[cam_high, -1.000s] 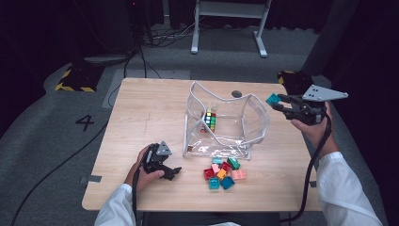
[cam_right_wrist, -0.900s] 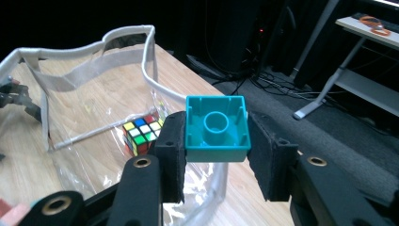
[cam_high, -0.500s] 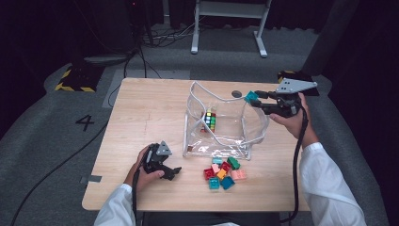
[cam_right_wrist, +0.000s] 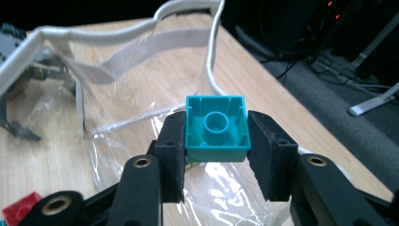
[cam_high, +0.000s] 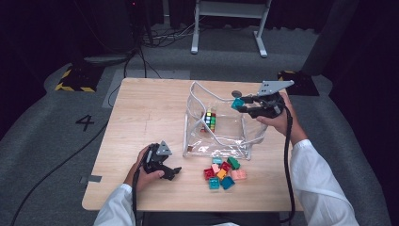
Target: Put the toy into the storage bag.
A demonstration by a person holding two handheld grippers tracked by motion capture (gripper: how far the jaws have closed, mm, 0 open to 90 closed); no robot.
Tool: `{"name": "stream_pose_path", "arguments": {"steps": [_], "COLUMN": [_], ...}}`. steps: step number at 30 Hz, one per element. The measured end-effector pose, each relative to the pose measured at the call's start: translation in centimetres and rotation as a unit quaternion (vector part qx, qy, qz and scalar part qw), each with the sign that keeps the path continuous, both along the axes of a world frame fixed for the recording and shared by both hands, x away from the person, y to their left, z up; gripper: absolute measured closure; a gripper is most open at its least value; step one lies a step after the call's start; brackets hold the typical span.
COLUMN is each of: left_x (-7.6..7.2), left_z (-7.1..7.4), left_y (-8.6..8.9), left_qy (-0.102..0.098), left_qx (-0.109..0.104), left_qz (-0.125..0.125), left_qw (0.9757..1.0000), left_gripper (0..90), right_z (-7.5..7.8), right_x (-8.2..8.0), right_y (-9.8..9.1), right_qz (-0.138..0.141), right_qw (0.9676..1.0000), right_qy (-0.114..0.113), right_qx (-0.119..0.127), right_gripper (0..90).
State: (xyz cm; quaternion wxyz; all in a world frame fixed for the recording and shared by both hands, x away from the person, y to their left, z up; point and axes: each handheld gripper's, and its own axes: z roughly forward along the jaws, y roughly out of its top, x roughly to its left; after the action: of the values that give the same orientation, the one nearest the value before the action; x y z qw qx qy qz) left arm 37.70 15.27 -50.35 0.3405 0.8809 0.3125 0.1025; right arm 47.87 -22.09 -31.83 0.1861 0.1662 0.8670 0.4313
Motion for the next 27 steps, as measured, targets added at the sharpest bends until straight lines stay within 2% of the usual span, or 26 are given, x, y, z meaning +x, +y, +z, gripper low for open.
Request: {"name": "stream_pose_path", "arguments": {"steps": [2, 4, 5, 6, 7, 8, 9, 13, 14, 18, 19, 21, 22, 23, 24, 25, 27], "left_x": [0.0, 0.0, 0.0, 0.0, 0.0, 0.0, 0.0, 0.0, 0.0, 0.0, 0.0, 0.0, 0.0, 0.0, 0.0, 0.0, 0.0], "left_z": [0.0, 0.0, 0.0, 0.0, 0.0, 0.0, 0.0, 0.0, 0.0, 0.0, 0.0, 0.0, 0.0, 0.0, 0.0, 0.0, 0.0], "left_y": [0.0, 0.0, 0.0, 0.0, 0.0, 0.0, 0.0, 0.0, 0.0, 0.0, 0.0, 0.0, 0.0, 0.0, 0.0, 0.0, 0.0], "left_qy": [0.000, 0.000, 0.000, 0.000, 0.000, 0.000, 0.000, 0.000, 0.000, 0.000, 0.000, 0.000, 0.000, 0.000, 0.000, 0.000, 0.000], "left_qx": [0.000, 0.000, 0.000, 0.000, 0.000, 0.000, 0.000, 0.000, 0.000, 0.000, 0.000, 0.000, 0.000, 0.000, 0.000, 0.000, 0.000], "left_qz": [0.000, 0.000, 0.000, 0.000, 0.000, 0.000, 0.000, 0.000, 0.000, 0.000, 0.000, 0.000, 0.000, 0.000, 0.000, 0.000, 0.000], "left_qw": [1.0000, 1.0000, 1.0000, 1.0000, 1.0000, 1.0000, 1.0000, 1.0000, 1.0000, 1.0000, 1.0000, 1.0000, 1.0000, 1.0000, 1.0000, 1.0000, 1.0000], "left_gripper": [4.8, 4.8, 4.8, 4.8, 4.8, 4.9, 4.8, 4.8, 4.8, 4.8, 4.8, 4.8, 4.8, 4.8, 4.8, 4.8, 4.8], "right_z": [-0.4, -0.4, -0.7, -0.7, -1.1, -1.1, -1.3, -1.7, -1.7, -1.8, -1.9, -2.0, -2.1, -2.1, -2.1, -1.9, -1.9], "right_x": [0.2, 0.3, 0.5, 0.5, 0.8, 0.8, 1.0, 1.4, 1.4, 1.6, 1.8, 1.8, 1.9, 1.9, 1.9, 2.0, 2.0], "right_y": [0.6, 0.8, 1.1, 1.1, 1.3, 1.3, 1.5, 1.7, 1.7, 1.8, 1.7, 1.7, 1.4, 1.3, 1.3, 0.9, 0.8], "right_qz": [-0.001, -0.001, -0.001, -0.001, -0.002, -0.002, -0.004, -0.005, -0.005, -0.008, -0.008, -0.011, -0.015, -0.013, -0.013, -0.018, -0.017], "right_qw": [0.9997, 0.9994, 0.9982, 0.9982, 0.9971, 0.9971, 0.9961, 0.9933, 0.9933, 0.9891, 0.9863, 0.9857, 0.9828, 0.9815, 0.9815, 0.9792, 0.9785], "right_qy": [0.010, 0.012, 0.020, 0.020, 0.027, 0.027, 0.036, 0.043, 0.043, 0.048, 0.045, 0.047, 0.051, 0.055, 0.055, 0.056, 0.055], "right_qx": [-0.024, -0.032, -0.056, -0.056, -0.071, -0.071, -0.081, -0.107, -0.107, -0.139, -0.158, -0.162, -0.177, -0.183, -0.183, -0.194, -0.198], "right_gripper": [59.5, 59.5, 59.5, 59.5, 59.5, 59.5, 59.5, 59.5, 59.5, 59.4, 59.4, 59.4, 59.4, 59.4, 59.4, 59.4, 59.4]}}
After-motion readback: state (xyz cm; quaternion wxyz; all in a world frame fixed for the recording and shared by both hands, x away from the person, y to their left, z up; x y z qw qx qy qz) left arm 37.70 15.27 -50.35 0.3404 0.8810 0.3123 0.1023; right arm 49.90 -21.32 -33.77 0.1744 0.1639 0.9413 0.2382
